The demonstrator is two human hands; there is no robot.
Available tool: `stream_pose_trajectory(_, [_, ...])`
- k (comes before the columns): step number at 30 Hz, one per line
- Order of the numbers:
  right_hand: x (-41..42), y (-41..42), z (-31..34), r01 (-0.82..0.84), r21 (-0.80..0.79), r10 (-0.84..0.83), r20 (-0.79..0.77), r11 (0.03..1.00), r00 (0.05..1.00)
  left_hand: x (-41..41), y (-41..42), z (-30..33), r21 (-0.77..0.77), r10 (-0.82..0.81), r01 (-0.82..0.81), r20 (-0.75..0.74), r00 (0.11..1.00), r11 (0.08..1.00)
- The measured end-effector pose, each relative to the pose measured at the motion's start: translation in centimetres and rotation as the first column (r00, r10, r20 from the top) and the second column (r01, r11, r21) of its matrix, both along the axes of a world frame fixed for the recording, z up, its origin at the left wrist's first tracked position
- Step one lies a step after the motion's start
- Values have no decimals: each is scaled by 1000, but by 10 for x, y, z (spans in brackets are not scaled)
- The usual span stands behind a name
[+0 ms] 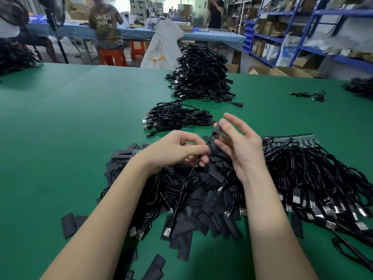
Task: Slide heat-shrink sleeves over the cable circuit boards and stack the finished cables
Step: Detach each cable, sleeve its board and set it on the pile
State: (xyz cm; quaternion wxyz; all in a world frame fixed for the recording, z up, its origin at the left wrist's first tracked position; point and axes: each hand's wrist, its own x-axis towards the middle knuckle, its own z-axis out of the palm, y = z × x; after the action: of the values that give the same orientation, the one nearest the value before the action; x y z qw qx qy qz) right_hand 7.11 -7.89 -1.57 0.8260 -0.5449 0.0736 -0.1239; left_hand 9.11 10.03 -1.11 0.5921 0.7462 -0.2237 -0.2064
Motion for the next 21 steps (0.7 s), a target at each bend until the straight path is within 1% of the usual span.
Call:
stream_pose_trajectory(2, [0, -3, 2, -33, -1, 33, -5, 999, 999, -1, -3, 2, -71, -1, -3, -67, 998, 997])
stream_pose_trajectory(4, [0, -6, 4, -65, 22, 65, -10, 998, 998, -3, -8, 6, -120, 14, -26, -100, 995, 992])
stream_pose_trajectory(8, [0, -8, 4, -92, 45, 95, -67, 995, 993, -6, -24, 10, -113, 93, -108, -129, 987, 988])
stream_pose_trajectory(11, [1, -9, 3, -130, 34, 133, -113, 991, 985, -3, -37, 10, -148, 205, -232, -177, 963, 961])
stream_pose_trajectory(14, [0, -7, 5, -235, -11, 230, -167, 972, 959, 7, -43, 15, -197, 340, -383, -220, 914, 903])
stream_pose_trajectory(16, [0, -5, 5, -297, -48, 283, -194, 954, 939, 17, -43, 21, -232, 387, -439, -238, 891, 868])
stream_pose_trajectory(18, [-1, -3, 4, -324, -61, 306, -201, 944, 931, 27, -41, 29, -232, 414, -458, -214, 885, 858])
stream_pose_trajectory(19, [-1, -3, 4, -326, -68, 307, -203, 943, 930, 33, -39, 34, -210, 428, -458, -175, 887, 863])
stream_pose_trajectory(20, [-1, -4, 5, -324, -79, 304, -203, 943, 931, 39, -38, 40, -179, 444, -458, -118, 888, 870])
stream_pose_trajectory(21, [0, -5, 5, -319, -94, 296, -201, 943, 934, 45, -37, 47, -132, 463, -463, -32, 886, 877])
